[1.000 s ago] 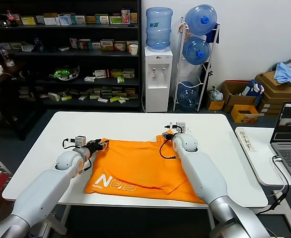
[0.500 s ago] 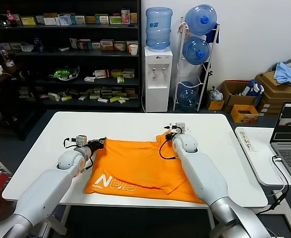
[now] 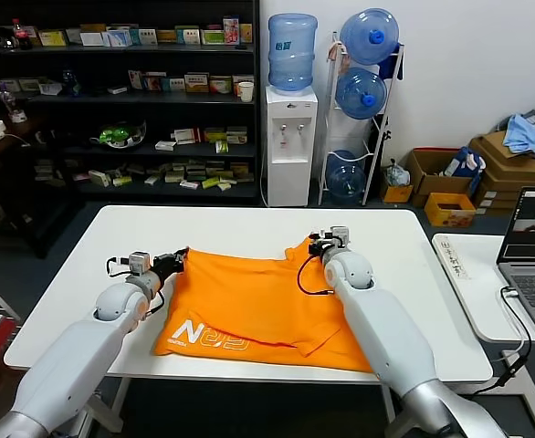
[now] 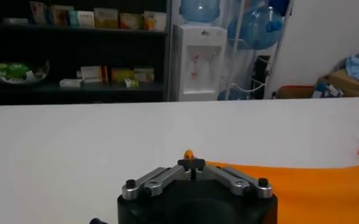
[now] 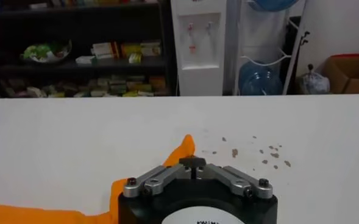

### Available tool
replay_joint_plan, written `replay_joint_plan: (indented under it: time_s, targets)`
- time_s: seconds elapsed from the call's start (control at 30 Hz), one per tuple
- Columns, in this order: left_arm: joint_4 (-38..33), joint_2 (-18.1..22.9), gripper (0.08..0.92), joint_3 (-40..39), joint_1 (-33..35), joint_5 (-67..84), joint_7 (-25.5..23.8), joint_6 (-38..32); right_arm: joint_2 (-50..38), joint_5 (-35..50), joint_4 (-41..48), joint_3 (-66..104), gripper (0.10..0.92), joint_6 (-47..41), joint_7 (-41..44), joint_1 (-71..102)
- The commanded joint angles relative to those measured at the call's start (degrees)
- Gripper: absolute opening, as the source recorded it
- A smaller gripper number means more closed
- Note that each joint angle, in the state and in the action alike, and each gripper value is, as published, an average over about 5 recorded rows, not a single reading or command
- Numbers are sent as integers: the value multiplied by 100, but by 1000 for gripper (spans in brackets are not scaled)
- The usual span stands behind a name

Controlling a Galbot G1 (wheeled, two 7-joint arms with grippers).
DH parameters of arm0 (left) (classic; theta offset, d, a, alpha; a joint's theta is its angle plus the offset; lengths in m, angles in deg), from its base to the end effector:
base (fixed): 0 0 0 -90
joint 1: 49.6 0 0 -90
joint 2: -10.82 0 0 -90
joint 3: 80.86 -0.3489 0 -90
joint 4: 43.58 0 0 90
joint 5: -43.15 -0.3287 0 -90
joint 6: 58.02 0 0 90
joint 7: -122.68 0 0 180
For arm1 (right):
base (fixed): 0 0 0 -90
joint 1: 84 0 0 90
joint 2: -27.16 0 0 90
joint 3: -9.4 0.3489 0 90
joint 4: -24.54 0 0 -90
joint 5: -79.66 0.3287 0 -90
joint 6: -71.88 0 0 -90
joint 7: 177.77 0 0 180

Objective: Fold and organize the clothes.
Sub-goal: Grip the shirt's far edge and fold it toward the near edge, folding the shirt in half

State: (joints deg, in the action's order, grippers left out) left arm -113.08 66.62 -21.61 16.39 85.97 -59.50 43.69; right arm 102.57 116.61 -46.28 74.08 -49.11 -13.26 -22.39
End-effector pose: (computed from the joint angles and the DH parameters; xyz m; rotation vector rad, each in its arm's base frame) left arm 0.4339 0.1306 -0.3237 -0.3328 -2.7322 -0.0086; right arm 0.4730 0.0134 -0.2850 0.1437 -2.5917 -0.0907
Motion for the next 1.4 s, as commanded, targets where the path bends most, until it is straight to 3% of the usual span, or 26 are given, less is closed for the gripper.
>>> replay_joint_plan:
  time_s: [0.03, 0.33, 0.63, 1.4]
  targets:
    - [-1294, -361, 94, 631, 1015, -477, -27, -313, -734, 479, -2137, 36, 125, -5, -316, 1120]
    - [-2194, -579, 94, 930, 1779, -537, -11, -459, -1270, 853, -3633, 335, 125, -179, -808, 2317]
    - [-2573, -625, 94, 1243, 2432, -748, -5, -549, -1621, 933, -4490, 612, 125, -207, -876, 3183]
    - [-3156, -784, 109, 1901, 3750, -965, 61, -526, -1883, 746, -5463, 1281, 145, -362, -917, 4697]
